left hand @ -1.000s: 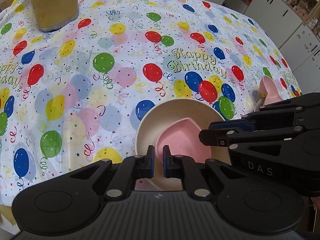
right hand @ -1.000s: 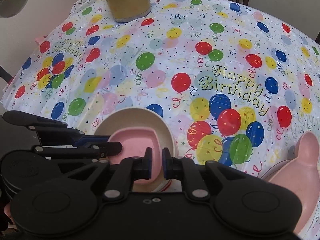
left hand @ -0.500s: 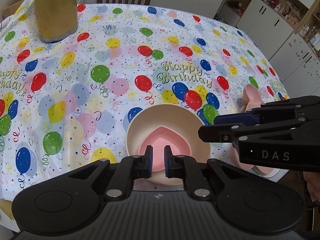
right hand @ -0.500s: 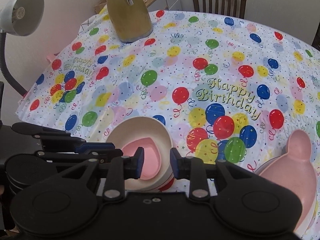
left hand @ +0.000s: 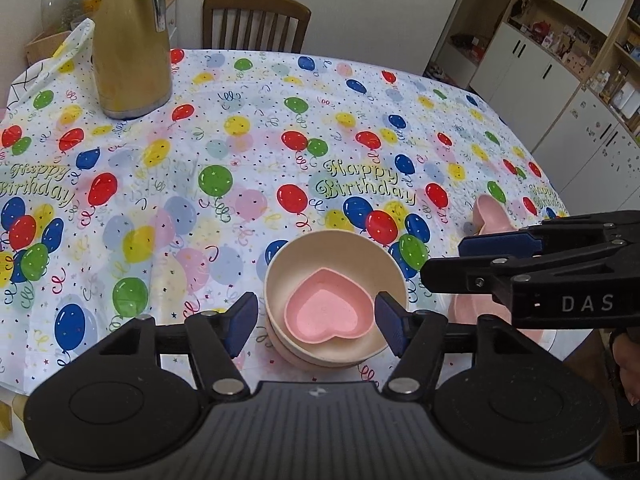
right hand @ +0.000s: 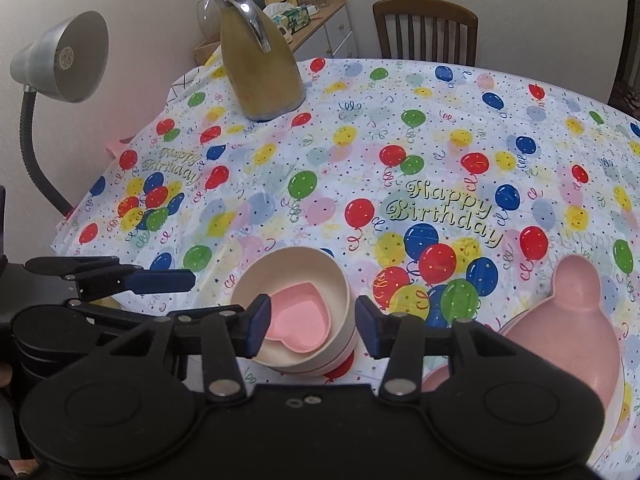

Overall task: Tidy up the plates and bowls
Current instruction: 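Move both grippers to the cream bowl rim and close them on it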

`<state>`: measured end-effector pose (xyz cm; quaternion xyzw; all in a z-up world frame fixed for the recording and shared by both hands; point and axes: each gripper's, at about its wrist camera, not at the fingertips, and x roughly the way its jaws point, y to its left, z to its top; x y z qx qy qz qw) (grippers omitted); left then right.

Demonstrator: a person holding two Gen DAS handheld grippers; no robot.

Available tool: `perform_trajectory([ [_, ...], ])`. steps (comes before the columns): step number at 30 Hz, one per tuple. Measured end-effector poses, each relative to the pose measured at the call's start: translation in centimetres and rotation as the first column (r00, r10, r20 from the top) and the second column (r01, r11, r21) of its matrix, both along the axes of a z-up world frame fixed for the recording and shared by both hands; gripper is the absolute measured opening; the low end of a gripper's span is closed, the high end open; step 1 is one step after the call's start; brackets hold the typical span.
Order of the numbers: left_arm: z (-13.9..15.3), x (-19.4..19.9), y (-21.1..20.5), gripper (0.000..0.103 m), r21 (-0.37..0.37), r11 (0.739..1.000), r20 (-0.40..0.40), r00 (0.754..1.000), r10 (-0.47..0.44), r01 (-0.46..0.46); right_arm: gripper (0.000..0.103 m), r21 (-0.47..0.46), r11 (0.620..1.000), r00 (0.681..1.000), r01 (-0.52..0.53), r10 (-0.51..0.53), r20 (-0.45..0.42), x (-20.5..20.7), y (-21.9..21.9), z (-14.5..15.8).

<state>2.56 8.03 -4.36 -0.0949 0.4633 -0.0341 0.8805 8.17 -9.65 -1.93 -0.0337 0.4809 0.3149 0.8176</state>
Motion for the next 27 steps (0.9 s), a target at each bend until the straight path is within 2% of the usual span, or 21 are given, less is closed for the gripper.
perform_trajectory([
  [2, 0.0, -0.3, 0.3, 0.066, -0.003, 1.0, 0.001, 1.0, 0.011, -0.011, 0.067, 0.004, 1.0, 1.0, 0.013, -0.013, 0.005, -0.3, -0.1, 0.2],
  [6, -0.3, -0.8, 1.1, 0.072, -0.021, 0.999, -0.001, 0.999, 0.034, -0.034, 0.081, 0.0, 0.999, 0.999, 0.038, -0.038, 0.011, -0.7, -0.2, 0.1],
  [8, -0.7, -0.8, 1.5, 0.074, -0.026, 0.998, -0.012, 0.999, 0.05, -0.05, 0.094, -0.001, 0.998, 0.998, 0.07, -0.07, 0.001, -0.6, -0.3, -0.2],
  [10, -1.2, -0.7, 1.8, 0.075, -0.038, 0.997, -0.025, 0.997, 0.068, -0.068, 0.099, 0.004, 0.993, 0.993, 0.119, -0.119, -0.024, -0.4, -0.5, -0.7],
  [14, -2.3, -0.2, 2.7, 0.075, -0.072, 0.989, -0.063, 0.99, 0.127, -0.131, 0.098, -0.01, 0.975, 0.969, 0.223, -0.223, -0.104, 0.5, -0.9, -2.4],
  [18, -3.3, 0.5, 3.3, 0.075, -0.085, 0.978, -0.09, 0.979, 0.181, -0.188, 0.095, -0.047, 0.956, 0.948, 0.289, -0.293, -0.125, 1.0, -1.0, -3.9],
  [24, -5.0, 2.0, 4.0, 0.075, -0.067, 0.971, -0.124, 0.968, 0.22, -0.229, 0.084, -0.094, 0.948, 0.942, 0.303, -0.313, -0.12, 1.7, 0.0, -5.5],
  [26, -5.6, 2.5, 4.2, 0.075, -0.059, 0.969, -0.135, 0.964, 0.229, -0.239, 0.074, -0.109, 0.946, 0.939, 0.305, -0.318, -0.129, 2.0, 0.1, -6.0],
  [27, -5.8, 2.6, 4.2, 0.075, -0.055, 0.969, -0.137, 0.963, 0.231, -0.24, 0.073, -0.12, 0.945, 0.94, 0.304, -0.318, -0.127, 2.1, 0.3, -6.2],
])
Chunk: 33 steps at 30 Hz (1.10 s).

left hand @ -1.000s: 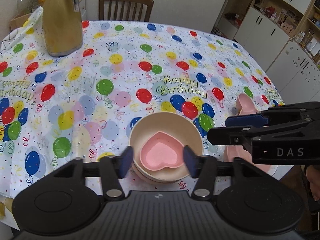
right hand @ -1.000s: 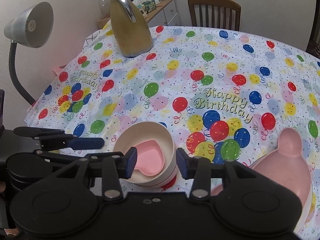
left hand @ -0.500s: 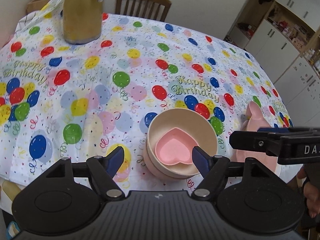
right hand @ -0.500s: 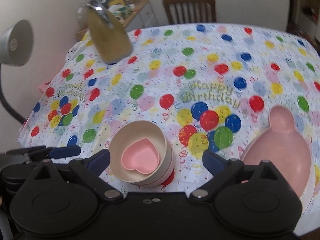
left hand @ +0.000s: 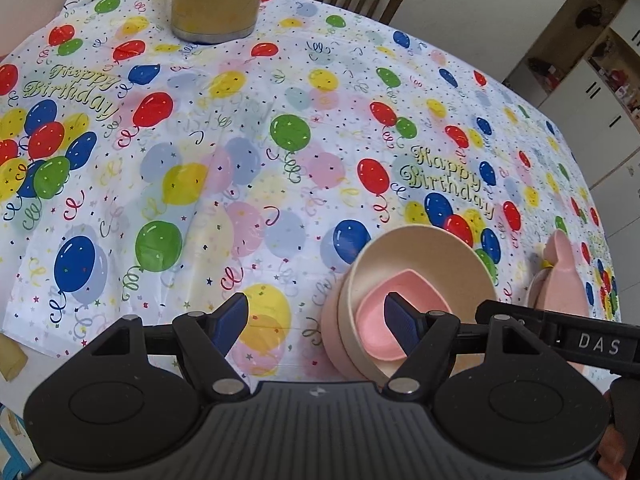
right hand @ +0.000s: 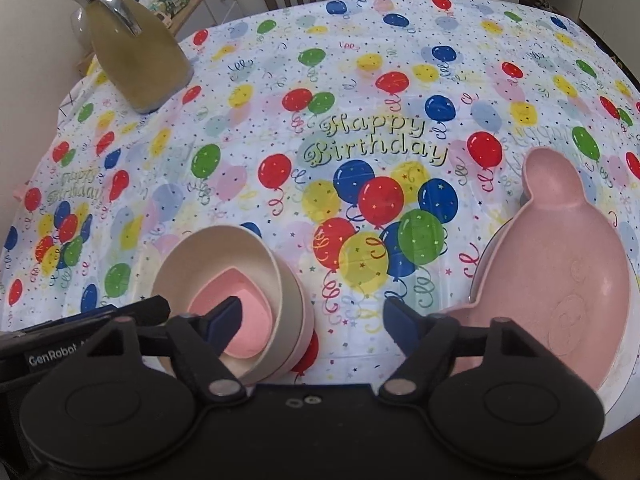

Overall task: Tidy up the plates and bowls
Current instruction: 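Move both grippers to the cream bowl rim and close them on it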

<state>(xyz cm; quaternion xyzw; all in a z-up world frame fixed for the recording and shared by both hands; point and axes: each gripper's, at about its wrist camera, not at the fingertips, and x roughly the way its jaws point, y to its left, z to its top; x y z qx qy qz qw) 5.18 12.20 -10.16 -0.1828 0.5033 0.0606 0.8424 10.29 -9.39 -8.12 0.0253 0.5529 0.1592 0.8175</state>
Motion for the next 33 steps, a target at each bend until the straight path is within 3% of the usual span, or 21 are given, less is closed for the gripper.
perform_trajectory([
  [7, -0.7, 1.4, -0.3, 0.075, 0.039, 0.999, -0.01, 1.0, -0.001, 0.001, 0.068, -0.055, 0.998, 1.0, -0.026, 0.027, 0.015, 0.6, 0.9, -0.6],
  [13, -1.3, 2.3, -0.5, 0.075, 0.077, 0.997, -0.028, 1.0, -0.006, 0.008, 0.052, -0.072, 0.996, 0.999, -0.044, 0.044, -0.005, 1.0, 1.3, -1.4],
  [19, -2.0, 2.6, -0.5, 0.072, 0.074, 0.997, -0.056, 0.998, -0.003, 0.007, 0.045, -0.069, 0.996, 0.998, -0.058, 0.056, -0.027, 1.2, 1.7, -2.0],
  [22, -2.1, 2.6, -0.4, 0.063, 0.05, 0.999, -0.058, 0.998, 0.001, 0.002, 0.042, -0.064, 0.996, 0.997, -0.06, 0.057, -0.045, 1.2, 1.9, -2.2],
  [24, -2.1, 2.6, -0.3, 0.049, 0.027, 1.0, -0.06, 0.998, -0.001, 0.003, 0.037, -0.056, 0.996, 0.997, -0.064, 0.061, -0.053, 1.2, 2.0, -2.2],
  [27, -2.1, 2.6, -0.2, 0.036, -0.02, 1.0, -0.074, 0.997, -0.001, 0.0, 0.03, -0.039, 0.997, 0.996, -0.065, 0.062, -0.071, 1.3, 2.1, -2.2],
  [33, -2.4, 2.1, -0.4, 0.022, -0.098, 0.995, -0.091, 0.996, -0.012, 0.003, 0.018, -0.013, 0.997, 0.993, -0.073, 0.071, -0.099, 1.1, 2.3, -2.1],
])
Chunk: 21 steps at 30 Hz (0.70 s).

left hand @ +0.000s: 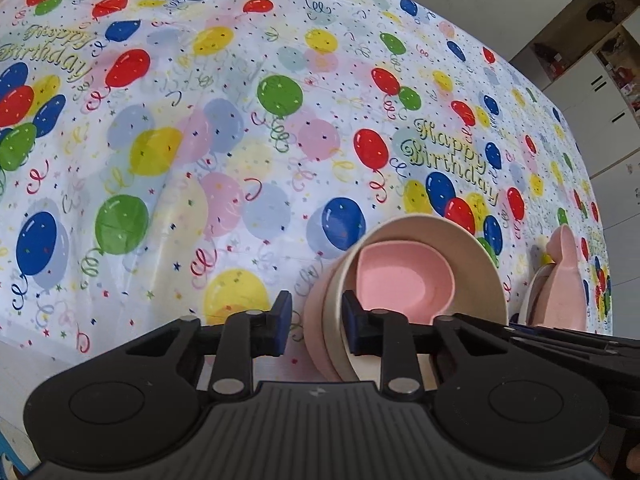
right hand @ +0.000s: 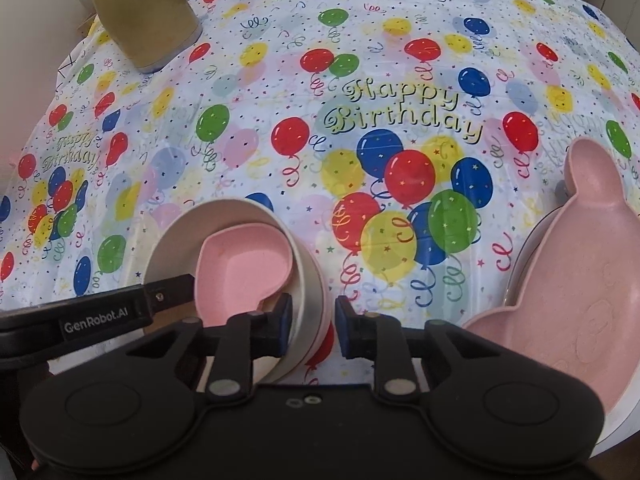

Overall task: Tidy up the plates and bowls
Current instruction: 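Move both grippers to the cream bowl rim and close them on it, then lift the nested bowls with both grippers and carry them over the pink bear-shaped plate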

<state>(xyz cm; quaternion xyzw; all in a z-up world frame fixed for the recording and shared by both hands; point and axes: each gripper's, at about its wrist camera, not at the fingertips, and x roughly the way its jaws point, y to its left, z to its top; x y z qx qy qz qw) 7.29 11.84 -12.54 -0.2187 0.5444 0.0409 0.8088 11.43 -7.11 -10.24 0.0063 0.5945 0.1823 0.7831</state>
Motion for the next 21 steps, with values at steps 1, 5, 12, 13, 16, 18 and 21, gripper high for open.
perform_trajectory([
  [1, 0.0, -0.1, -0.1, 0.021, -0.007, 1.0, 0.0, 1.0, -0.004, 0.004, 0.018, 0.0, 1.0, 1.0, -0.003, 0.003, -0.003, -0.1, 0.1, 0.0],
  [5, 0.4, -0.2, -0.5, 0.016, -0.008, 1.0, 0.008, 1.0, -0.017, 0.017, 0.017, -0.013, 1.0, 1.0, -0.005, 0.005, 0.001, -0.2, 0.2, 0.1],
  [12, 0.9, -0.8, -0.8, 0.016, -0.004, 1.0, 0.013, 1.0, -0.02, 0.02, 0.014, -0.027, 1.0, 1.0, -0.014, 0.014, 0.014, -0.7, 0.0, 0.2],
  [13, 1.0, -0.8, -0.9, 0.016, -0.005, 1.0, 0.016, 1.0, -0.021, 0.021, 0.014, -0.028, 1.0, 1.0, -0.013, 0.014, 0.018, -0.8, 0.0, 0.3],
  [16, 1.8, -1.1, -1.2, 0.016, -0.005, 1.0, 0.03, 0.999, -0.024, 0.024, 0.014, -0.028, 1.0, 0.999, -0.014, 0.015, 0.033, -1.0, -0.3, 1.1],
  [18, 2.6, -1.1, -1.5, 0.016, -0.005, 0.999, 0.045, 0.999, -0.031, 0.032, 0.014, -0.031, 0.999, 0.999, -0.016, 0.018, 0.051, -1.1, -0.5, 1.9],
  [21, 3.8, -1.0, -2.3, 0.016, -0.005, 0.999, 0.07, 0.996, -0.047, 0.047, 0.014, -0.029, 1.0, 0.997, -0.01, 0.013, 0.078, -1.1, -1.2, 3.2],
])
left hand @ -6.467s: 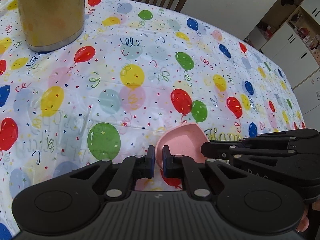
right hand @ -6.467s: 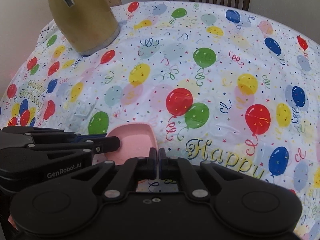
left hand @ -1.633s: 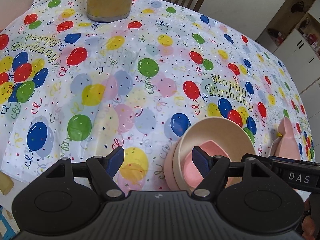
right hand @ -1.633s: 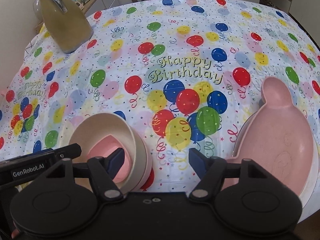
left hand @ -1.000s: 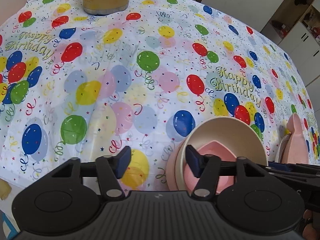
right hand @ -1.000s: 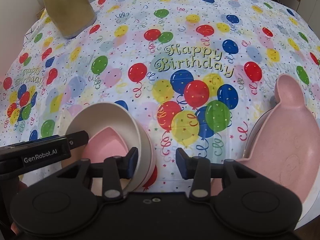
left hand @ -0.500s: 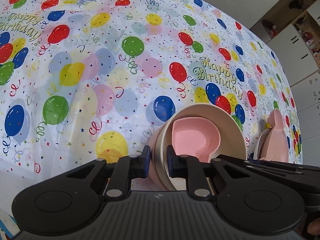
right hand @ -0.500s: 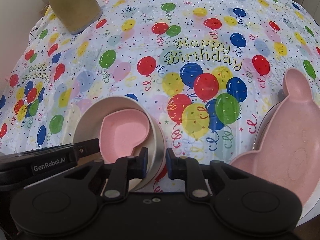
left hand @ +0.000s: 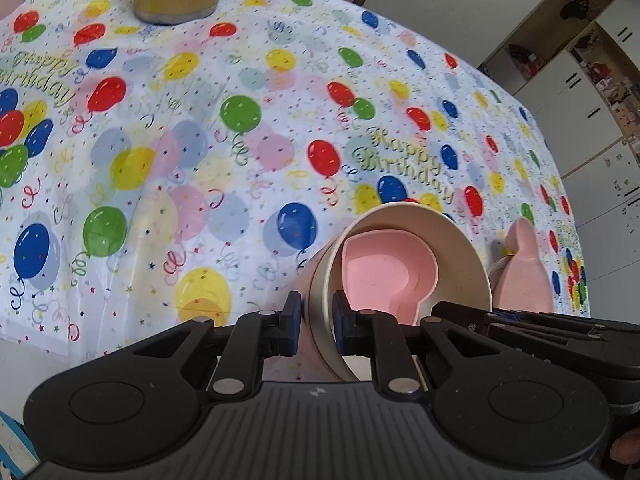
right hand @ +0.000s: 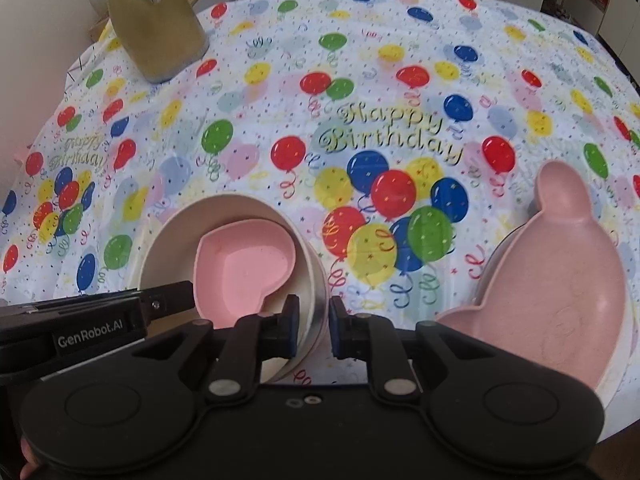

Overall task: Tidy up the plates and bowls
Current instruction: 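Lift the nested bowls with both grippers and carry them over the pink bear-shaped plate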

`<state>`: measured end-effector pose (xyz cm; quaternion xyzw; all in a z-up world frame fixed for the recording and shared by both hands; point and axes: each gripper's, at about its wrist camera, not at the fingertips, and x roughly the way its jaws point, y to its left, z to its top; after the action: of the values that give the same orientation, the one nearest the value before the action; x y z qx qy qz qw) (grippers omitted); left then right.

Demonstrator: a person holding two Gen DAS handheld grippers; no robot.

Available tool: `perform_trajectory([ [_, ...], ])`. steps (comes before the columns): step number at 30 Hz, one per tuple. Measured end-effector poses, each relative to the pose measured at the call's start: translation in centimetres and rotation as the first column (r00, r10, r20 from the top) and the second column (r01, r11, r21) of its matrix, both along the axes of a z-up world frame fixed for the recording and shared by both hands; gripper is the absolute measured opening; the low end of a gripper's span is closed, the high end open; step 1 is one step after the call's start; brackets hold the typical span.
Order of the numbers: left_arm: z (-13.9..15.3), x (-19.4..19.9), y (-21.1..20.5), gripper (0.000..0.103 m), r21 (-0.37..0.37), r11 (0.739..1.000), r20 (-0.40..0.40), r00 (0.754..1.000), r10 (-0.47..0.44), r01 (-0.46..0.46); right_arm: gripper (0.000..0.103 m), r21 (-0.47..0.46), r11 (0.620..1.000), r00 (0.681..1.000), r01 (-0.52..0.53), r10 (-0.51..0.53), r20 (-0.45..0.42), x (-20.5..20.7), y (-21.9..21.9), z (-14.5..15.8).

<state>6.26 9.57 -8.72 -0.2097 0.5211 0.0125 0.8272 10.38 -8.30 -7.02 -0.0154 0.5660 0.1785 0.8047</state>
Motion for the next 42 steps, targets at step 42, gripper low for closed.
perform_trajectory([
  [42, 1.1, 6.1, -23.3, 0.016, 0.065, 0.957, 0.003, 0.959, -0.283, 0.282, 0.014, 0.017, 0.976, 0.975, 0.216, -0.217, 0.05, 1.9, -22.6, 2.4],
])
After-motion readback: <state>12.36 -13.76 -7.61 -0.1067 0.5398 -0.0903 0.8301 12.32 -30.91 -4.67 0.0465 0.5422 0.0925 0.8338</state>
